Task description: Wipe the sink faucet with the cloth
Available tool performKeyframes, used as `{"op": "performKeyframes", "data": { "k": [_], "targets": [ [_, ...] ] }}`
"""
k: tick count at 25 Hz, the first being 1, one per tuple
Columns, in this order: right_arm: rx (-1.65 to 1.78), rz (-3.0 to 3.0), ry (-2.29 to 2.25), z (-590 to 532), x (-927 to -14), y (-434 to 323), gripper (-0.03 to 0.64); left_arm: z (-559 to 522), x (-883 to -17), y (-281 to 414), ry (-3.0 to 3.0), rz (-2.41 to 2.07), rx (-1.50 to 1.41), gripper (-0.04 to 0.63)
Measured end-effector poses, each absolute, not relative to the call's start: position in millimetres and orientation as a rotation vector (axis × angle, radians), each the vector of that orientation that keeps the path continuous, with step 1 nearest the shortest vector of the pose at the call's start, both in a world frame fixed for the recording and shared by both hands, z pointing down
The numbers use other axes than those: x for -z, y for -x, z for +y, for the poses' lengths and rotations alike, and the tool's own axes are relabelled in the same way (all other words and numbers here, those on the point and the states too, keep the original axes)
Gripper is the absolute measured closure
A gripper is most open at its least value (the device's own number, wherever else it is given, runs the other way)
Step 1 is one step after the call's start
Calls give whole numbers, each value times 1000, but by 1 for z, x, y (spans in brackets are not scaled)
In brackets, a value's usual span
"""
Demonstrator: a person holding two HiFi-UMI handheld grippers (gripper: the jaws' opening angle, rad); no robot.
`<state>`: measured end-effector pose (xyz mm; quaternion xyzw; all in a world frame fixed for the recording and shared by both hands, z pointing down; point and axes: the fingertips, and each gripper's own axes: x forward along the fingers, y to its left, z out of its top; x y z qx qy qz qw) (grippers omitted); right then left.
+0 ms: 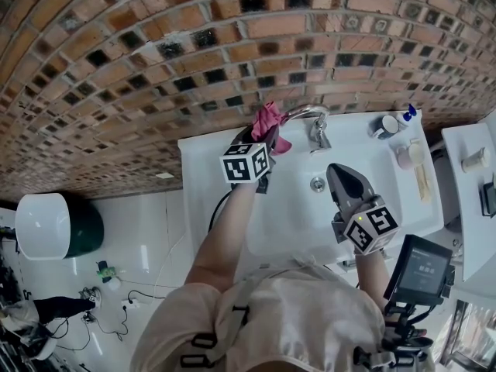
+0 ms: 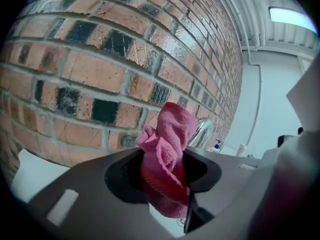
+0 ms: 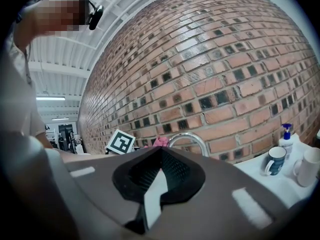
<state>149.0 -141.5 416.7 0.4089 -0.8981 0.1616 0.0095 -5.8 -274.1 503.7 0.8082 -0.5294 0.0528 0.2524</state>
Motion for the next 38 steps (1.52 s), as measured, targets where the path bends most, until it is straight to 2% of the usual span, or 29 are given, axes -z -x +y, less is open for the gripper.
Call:
{"op": "performKeyframes", "data": {
  "k": [5, 11, 25, 32, 38],
  "targets": [
    [-513, -2800, -1276, -141, -418, -152, 627, -270, -501, 7, -2188, -1467, -128, 428],
    [-517, -2800, -1306, -142, -419, -162, 626, -274, -424, -40, -2374, -1440, 26, 428],
    [-574, -2735, -1405, -144, -433, -198, 626, -293, -409, -131, -2554, -1385, -88, 428],
    [-582, -2708, -1449, -149, -434, -211, 626, -290, -463, -193, -2544, -1134, -250, 431],
    [-594, -2675, -1512, -151, -439, -231, 627, -295, -537, -172, -2229, -1117, -227, 433]
  ]
}}
